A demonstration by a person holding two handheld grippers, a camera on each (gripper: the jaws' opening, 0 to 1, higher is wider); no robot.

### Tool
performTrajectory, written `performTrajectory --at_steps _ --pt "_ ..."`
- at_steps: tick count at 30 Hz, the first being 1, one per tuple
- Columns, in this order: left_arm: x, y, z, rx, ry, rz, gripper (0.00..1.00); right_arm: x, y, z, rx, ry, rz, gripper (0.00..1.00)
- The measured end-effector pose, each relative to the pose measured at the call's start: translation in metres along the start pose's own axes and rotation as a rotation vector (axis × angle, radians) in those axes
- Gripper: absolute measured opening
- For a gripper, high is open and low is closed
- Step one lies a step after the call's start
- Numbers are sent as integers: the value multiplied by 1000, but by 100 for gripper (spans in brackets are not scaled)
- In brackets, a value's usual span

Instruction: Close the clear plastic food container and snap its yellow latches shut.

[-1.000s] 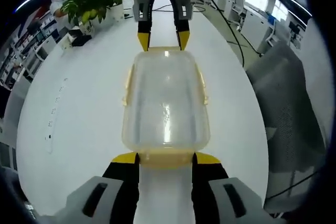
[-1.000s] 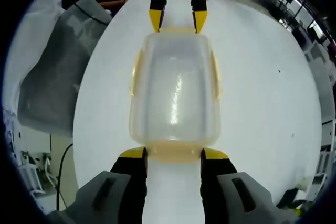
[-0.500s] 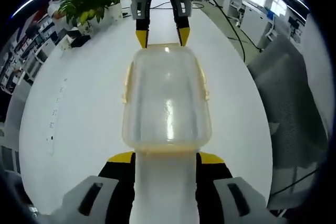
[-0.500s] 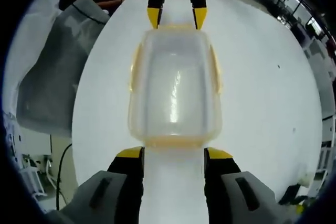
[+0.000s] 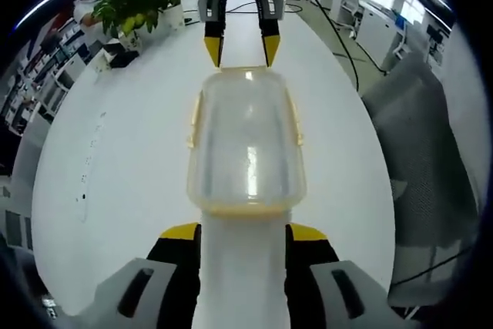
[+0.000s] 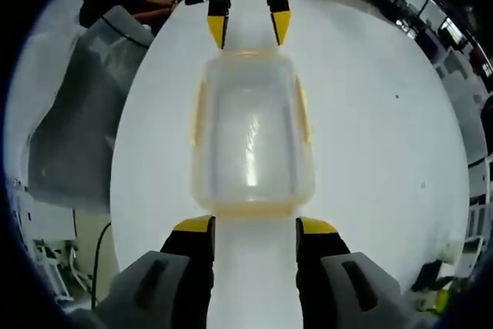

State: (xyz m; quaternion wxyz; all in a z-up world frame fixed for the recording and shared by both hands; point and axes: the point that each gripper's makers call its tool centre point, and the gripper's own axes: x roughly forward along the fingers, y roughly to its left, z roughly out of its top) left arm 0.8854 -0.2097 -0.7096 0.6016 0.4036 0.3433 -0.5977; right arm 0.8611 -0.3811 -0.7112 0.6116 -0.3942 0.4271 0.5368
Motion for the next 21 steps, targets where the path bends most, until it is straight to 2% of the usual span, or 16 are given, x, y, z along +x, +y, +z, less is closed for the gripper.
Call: performTrajectory --at_steps 8,13,17,21 --pt "-9 0 -1 -29 27 21 34 -4 -1 5 53 -40 -24 35" --pt "-10 -2 -2 -177 36 48 32 -5 -3 7 165 -81 -44 34" --pt "-7 -1 -4 -230 45 80 31 -3 -5 0 249 -70 -77 32" --pt "-4 0 -4 -340 21 106 30 0 0 0 315 -95 -78 30"
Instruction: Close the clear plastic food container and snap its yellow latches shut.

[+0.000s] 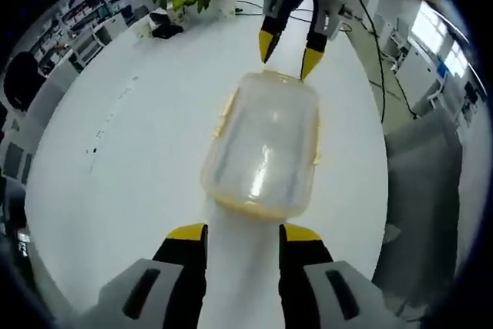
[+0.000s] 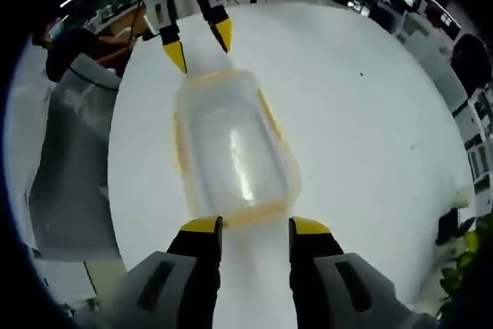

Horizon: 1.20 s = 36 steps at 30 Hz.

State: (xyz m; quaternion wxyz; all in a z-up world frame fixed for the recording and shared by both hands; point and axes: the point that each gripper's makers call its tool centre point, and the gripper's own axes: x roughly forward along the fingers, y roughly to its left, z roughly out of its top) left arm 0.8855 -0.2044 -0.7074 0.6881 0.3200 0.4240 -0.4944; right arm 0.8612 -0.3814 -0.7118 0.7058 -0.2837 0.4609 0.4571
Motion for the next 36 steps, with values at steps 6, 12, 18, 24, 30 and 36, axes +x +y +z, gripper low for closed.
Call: performTrajectory --at_steps 6,12,18,24,30,36 --pt "3 1 1 -61 -16 25 28 1 2 -2 81 -10 -15 28" --pt "5 -1 4 -98 -25 41 28 -1 2 -2 102 -21 -19 27" --pt "6 -2 5 -117 -23 54 27 -4 3 4 107 -40 -24 27" --pt "6 1 4 -199 -34 73 26 -3 -2 7 186 -77 -43 24" --pt "5 -1 4 -293 -72 56 24 -1 -4 6 322 -130 -39 22" --pt "5 -2 9 -311 -88 47 24 0 -3 6 338 -143 -43 21"
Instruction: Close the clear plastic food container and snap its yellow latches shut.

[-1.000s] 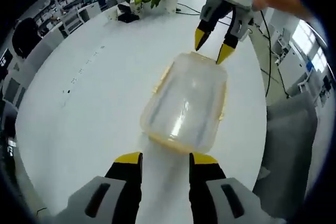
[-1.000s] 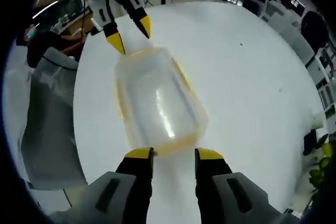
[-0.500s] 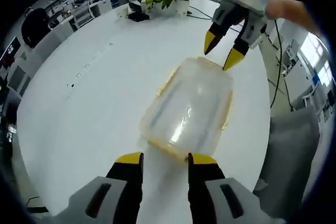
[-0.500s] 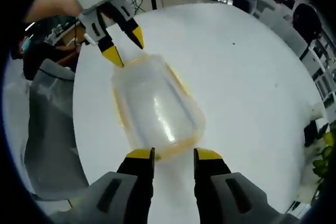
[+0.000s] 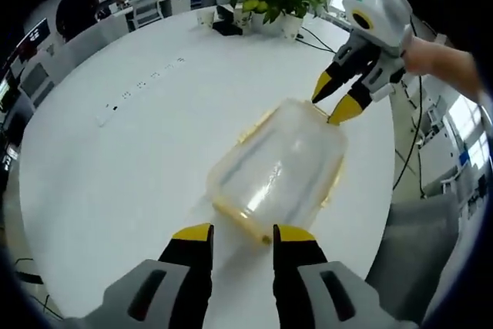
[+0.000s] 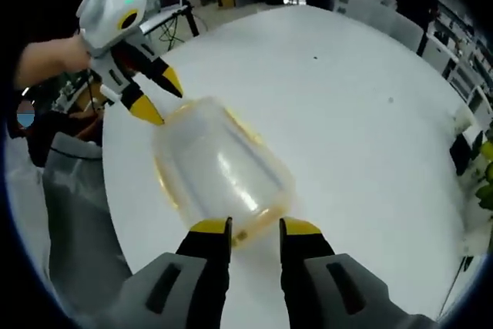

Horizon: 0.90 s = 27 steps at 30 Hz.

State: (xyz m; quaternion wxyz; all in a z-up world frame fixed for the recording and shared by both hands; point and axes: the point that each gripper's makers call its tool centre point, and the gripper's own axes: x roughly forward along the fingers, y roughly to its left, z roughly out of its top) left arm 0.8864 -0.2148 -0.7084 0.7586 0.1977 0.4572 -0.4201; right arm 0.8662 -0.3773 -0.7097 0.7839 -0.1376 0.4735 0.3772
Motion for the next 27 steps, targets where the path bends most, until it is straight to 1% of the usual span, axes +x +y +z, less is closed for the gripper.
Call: performTrajectory --at_steps 4,6,8,9,12,14,19,27 --pt "3 -1 2 -13 1 -2 24 1 1 1 7 -4 7 21" --pt "4 -1 2 -33 1 1 24 1 2 1 13 -7 7 22" --pt "6 0 1 -71 -1 1 24 1 2 1 20 -11 8 22" --pt "7 0 3 -126 -15 -5 23 1 2 1 26 -14 9 22" --pt "9 0 3 -194 -31 -18 22 1 2 1 37 -23 11 22" --pt "9 0 3 -224 -39 -20 21 1 1 1 51 -31 13 22" --pt "10 -2 3 -265 -56 -23 20 2 1 -1 103 -57 26 22" --pt "12 -2 4 -322 -71 -26 20 3 0 -4 236 -103 64 21"
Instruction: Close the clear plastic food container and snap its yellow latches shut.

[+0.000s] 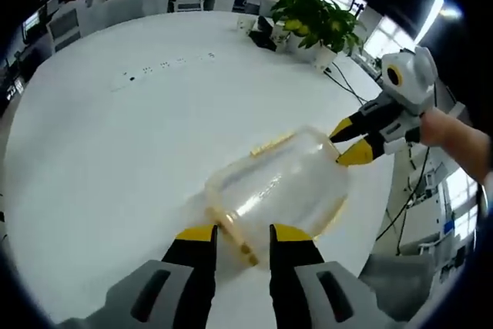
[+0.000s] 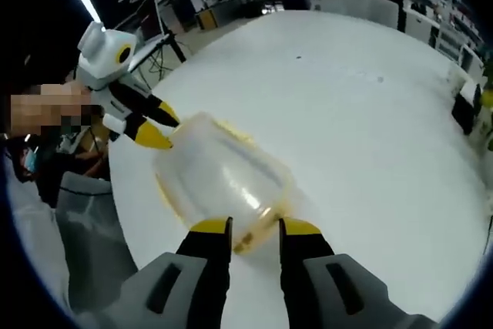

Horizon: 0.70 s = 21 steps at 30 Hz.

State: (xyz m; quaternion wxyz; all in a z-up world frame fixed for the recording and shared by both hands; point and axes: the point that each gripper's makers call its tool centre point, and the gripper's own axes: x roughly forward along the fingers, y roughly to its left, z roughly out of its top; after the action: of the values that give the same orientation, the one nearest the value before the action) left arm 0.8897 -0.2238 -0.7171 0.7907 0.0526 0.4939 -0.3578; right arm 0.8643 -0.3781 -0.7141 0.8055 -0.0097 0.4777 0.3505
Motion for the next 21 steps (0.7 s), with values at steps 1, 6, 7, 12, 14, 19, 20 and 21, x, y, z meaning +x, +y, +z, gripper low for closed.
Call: performTrajectory --at_steps 1,6,7,12,14,19,20,21 --pt "0 0 0 -5 0 -1 20 0 0 0 6 -1 2 21" --pt "0 -1 -4 -78 8 -20 19 1 -1 -1 61 -7 28 21" --pt "-1 -2 -4 -61 7 -20 19 1 -1 -1 74 -5 34 21" --pt "0 -3 -6 -81 24 -39 19 3 -1 -3 139 1 71 21" --pt "0 -3 -6 -87 27 -54 19 3 -1 -3 157 0 85 21" --pt "1 -3 -9 -150 27 -99 19 4 0 -4 177 0 119 21" --pt "1 -4 -9 -168 27 -109 19 4 1 -4 185 1 126 20" --pt "2 -4 -10 -194 28 -124 19 4 2 -4 187 2 130 20"
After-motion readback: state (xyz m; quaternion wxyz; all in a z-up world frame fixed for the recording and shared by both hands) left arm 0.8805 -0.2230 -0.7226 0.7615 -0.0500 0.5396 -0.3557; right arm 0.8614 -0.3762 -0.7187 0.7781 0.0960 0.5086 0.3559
